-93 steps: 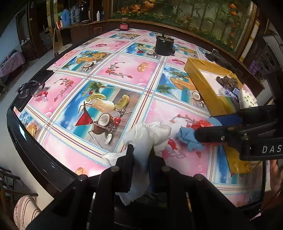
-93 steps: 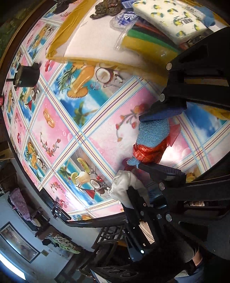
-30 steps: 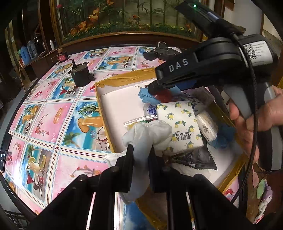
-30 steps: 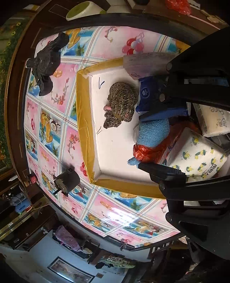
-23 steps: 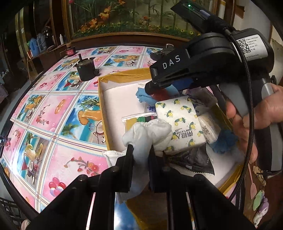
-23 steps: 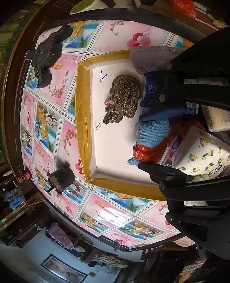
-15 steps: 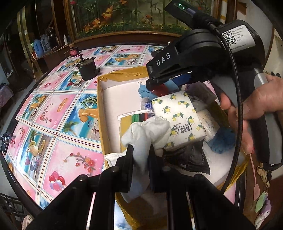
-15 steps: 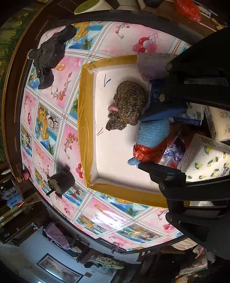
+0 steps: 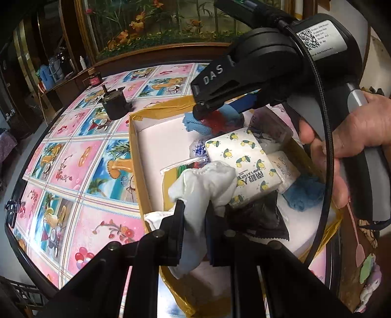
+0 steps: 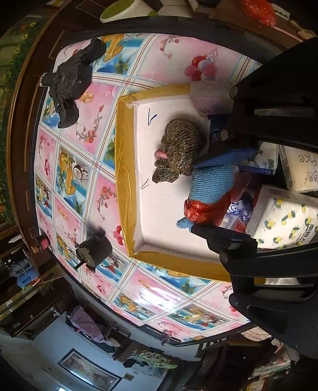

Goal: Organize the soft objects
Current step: 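Lower the toy and cloth into the tray and open both grippers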

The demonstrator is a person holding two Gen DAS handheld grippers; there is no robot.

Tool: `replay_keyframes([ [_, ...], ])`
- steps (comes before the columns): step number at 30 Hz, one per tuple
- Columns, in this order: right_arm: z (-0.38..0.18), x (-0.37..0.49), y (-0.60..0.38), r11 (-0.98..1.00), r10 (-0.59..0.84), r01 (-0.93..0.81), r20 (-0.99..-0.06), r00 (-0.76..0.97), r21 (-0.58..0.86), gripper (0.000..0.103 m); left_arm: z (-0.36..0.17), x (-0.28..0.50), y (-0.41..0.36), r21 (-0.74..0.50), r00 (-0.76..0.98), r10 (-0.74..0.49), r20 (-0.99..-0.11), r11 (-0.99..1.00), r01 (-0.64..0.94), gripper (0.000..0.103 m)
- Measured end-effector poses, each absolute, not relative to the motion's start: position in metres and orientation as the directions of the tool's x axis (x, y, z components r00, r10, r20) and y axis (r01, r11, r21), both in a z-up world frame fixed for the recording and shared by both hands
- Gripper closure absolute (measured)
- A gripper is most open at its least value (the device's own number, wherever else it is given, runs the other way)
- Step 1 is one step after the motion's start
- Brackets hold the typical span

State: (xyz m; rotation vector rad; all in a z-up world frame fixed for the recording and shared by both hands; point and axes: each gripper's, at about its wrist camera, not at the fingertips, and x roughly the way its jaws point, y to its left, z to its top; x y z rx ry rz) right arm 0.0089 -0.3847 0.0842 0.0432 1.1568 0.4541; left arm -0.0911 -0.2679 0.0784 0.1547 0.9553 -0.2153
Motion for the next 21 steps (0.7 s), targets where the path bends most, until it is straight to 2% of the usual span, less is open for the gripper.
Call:
replay_keyframes([
  [7,0.074,0.027,-0.348,0.920,0.283,-0.352,-0.912,0.298,0.171,0.057,0.068,-0.070,-0.256,-0.024,0.540,-0.180,-0.822,0.959,0.283,0.089],
  [21,0.047,0.050,-0.308,0.937,0.204,-0.330,-0.945,0.254,0.113,0.057,0.064,-0.058,-0.242,-0.048,0.518,-0.243,-0.820,0.931,0.361,0.088],
])
